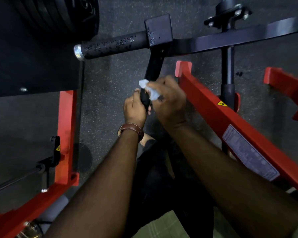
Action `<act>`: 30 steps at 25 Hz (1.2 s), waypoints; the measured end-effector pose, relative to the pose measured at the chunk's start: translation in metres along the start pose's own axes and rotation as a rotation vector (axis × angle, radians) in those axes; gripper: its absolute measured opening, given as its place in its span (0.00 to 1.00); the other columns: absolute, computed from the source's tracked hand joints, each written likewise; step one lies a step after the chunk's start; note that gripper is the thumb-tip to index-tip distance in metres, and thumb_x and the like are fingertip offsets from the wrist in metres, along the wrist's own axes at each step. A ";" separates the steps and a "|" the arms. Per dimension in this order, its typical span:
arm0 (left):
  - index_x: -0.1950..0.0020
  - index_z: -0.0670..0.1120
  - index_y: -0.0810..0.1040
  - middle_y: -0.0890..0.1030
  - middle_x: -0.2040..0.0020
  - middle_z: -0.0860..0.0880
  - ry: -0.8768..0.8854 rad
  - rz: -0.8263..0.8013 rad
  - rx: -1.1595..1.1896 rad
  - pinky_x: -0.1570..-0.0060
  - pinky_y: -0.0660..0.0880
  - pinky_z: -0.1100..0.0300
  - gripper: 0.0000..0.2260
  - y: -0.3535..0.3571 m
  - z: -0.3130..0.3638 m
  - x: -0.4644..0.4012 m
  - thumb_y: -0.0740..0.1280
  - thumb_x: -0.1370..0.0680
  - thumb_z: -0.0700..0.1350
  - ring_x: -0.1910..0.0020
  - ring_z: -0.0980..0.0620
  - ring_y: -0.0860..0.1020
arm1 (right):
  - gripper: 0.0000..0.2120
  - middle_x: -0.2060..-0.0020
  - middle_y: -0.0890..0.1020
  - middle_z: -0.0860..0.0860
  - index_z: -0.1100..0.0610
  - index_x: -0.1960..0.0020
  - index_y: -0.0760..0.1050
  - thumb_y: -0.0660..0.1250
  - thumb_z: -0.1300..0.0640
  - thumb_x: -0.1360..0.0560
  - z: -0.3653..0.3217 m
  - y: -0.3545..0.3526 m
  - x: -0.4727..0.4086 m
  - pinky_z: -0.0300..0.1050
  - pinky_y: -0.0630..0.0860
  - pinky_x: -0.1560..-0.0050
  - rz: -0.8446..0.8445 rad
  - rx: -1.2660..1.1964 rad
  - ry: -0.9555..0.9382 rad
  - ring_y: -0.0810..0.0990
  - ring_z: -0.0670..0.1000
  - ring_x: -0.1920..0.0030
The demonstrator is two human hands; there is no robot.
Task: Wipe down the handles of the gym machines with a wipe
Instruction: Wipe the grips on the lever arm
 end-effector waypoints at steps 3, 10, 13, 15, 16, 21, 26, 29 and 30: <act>0.73 0.44 0.77 0.76 0.75 0.40 -0.021 -0.041 0.053 0.69 0.72 0.53 0.25 0.001 0.001 0.003 0.55 0.21 0.55 0.75 0.44 0.74 | 0.05 0.61 0.79 0.59 0.65 0.54 0.84 0.74 0.68 0.29 0.004 -0.001 -0.031 0.33 0.71 0.59 0.178 -0.040 0.060 0.76 0.49 0.60; 0.74 0.46 0.75 0.75 0.78 0.48 -0.018 -0.016 0.043 0.74 0.68 0.61 0.26 0.001 0.004 0.005 0.55 0.16 0.46 0.78 0.50 0.73 | 0.07 0.61 0.80 0.55 0.61 0.59 0.82 0.72 0.72 0.32 -0.001 -0.003 -0.022 0.26 0.68 0.57 0.256 -0.058 0.259 0.74 0.43 0.60; 0.74 0.46 0.76 0.76 0.76 0.41 -0.021 -0.014 0.039 0.73 0.69 0.59 0.27 0.001 -0.001 0.001 0.54 0.16 0.48 0.76 0.44 0.73 | 0.10 0.59 0.82 0.49 0.59 0.56 0.80 0.70 0.71 0.32 0.005 -0.001 -0.053 0.42 0.78 0.55 0.341 -0.171 0.394 0.80 0.45 0.58; 0.76 0.45 0.75 0.76 0.76 0.41 -0.002 -0.020 0.030 0.72 0.69 0.58 0.28 0.002 -0.001 0.001 0.54 0.17 0.49 0.77 0.44 0.73 | 0.13 0.56 0.84 0.48 0.60 0.51 0.82 0.71 0.71 0.32 0.001 0.004 -0.028 0.40 0.79 0.52 0.306 -0.176 0.510 0.81 0.44 0.55; 0.77 0.45 0.76 0.75 0.76 0.41 0.003 -0.022 0.028 0.71 0.69 0.57 0.29 0.002 -0.001 0.001 0.54 0.18 0.50 0.77 0.44 0.73 | 0.13 0.55 0.85 0.49 0.60 0.49 0.83 0.71 0.71 0.32 -0.003 0.007 -0.009 0.36 0.78 0.52 0.251 -0.172 0.575 0.81 0.42 0.56; 0.77 0.49 0.78 0.75 0.76 0.41 0.005 -0.026 0.040 0.71 0.69 0.57 0.28 0.003 0.000 0.000 0.54 0.19 0.50 0.75 0.44 0.73 | 0.12 0.62 0.84 0.47 0.54 0.53 0.82 0.68 0.71 0.24 0.022 0.023 -0.050 0.43 0.77 0.58 0.292 -0.854 0.968 0.81 0.44 0.61; 0.74 0.46 0.77 0.74 0.77 0.41 -0.030 -0.029 0.082 0.76 0.67 0.61 0.25 0.002 -0.001 -0.001 0.54 0.19 0.43 0.78 0.46 0.72 | 0.09 0.57 0.82 0.65 0.61 0.56 0.78 0.64 0.72 0.23 0.020 0.030 -0.002 0.65 0.78 0.61 -0.044 -0.876 1.044 0.81 0.64 0.59; 0.69 0.40 0.75 0.74 0.77 0.43 -0.071 -0.034 0.077 0.80 0.67 0.65 0.20 0.001 0.002 -0.002 0.53 0.19 0.36 0.81 0.51 0.71 | 0.09 0.51 0.83 0.69 0.66 0.44 0.75 0.58 0.70 0.20 0.029 0.020 -0.019 0.55 0.80 0.58 -0.299 -1.094 1.133 0.83 0.60 0.58; 0.67 0.39 0.75 0.74 0.75 0.41 -0.099 -0.034 0.091 0.81 0.68 0.66 0.19 0.001 0.002 -0.002 0.53 0.20 0.35 0.81 0.52 0.72 | 0.10 0.55 0.84 0.65 0.65 0.45 0.75 0.56 0.71 0.20 0.036 0.023 -0.039 0.52 0.81 0.50 -0.274 -1.256 1.162 0.84 0.57 0.56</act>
Point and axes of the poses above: each hand's wrist, its own x-axis away from the middle knuckle, its own y-axis out of the palm, z = x × y, the point moved 1 cm from there along -x, towards the middle knuckle
